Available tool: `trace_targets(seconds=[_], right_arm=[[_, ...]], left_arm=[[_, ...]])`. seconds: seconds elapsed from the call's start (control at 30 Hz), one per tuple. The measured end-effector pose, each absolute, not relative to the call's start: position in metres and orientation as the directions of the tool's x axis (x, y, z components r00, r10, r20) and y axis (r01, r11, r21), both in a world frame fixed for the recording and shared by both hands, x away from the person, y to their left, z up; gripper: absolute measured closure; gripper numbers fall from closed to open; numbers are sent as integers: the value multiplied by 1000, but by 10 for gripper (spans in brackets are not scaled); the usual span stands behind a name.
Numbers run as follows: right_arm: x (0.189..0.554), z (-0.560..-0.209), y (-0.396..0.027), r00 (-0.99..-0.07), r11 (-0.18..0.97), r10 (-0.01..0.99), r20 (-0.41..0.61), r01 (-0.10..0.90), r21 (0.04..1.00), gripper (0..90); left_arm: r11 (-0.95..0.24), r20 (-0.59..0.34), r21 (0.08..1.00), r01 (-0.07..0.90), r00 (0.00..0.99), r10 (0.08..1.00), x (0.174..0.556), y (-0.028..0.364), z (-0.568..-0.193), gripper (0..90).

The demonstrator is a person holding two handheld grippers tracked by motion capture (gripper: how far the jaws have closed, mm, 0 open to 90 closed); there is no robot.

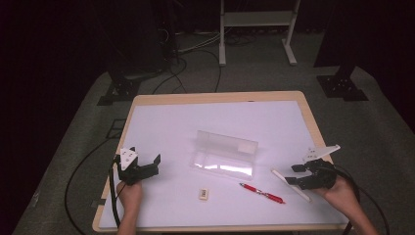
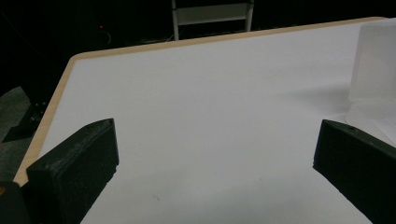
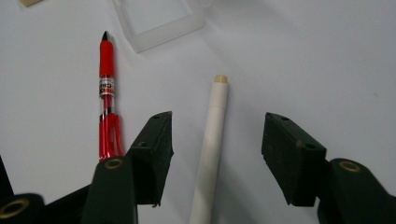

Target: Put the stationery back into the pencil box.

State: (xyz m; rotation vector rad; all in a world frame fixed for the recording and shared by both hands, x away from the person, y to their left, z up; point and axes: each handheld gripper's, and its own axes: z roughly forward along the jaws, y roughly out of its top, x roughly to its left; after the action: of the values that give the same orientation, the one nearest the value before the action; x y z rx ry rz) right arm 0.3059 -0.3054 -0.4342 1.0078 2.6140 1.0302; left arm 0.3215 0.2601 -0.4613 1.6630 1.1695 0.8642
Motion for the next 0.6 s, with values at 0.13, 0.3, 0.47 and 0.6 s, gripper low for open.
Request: trace_targets(seconds=[0.13, 0.3, 0.47, 0.6], right_arm=[[302, -437, -305, -760, 544, 644, 86, 534, 647, 451], [299, -441, -304, -759, 556, 647, 78, 539, 632, 475], [296, -446, -303, -757, 565, 650, 72, 544, 620, 496], [295, -449, -303, -754, 566, 653, 72, 549, 615, 514]], left_arm=[[-147, 44, 935, 322, 308, 950, 321, 260, -461, 0], [-148, 45, 935, 321, 309, 950, 321, 260, -461, 0], [-148, 44, 935, 321, 309, 950, 321, 260, -461, 0], [-148, 44, 935, 321, 309, 950, 321, 260, -461, 0]])
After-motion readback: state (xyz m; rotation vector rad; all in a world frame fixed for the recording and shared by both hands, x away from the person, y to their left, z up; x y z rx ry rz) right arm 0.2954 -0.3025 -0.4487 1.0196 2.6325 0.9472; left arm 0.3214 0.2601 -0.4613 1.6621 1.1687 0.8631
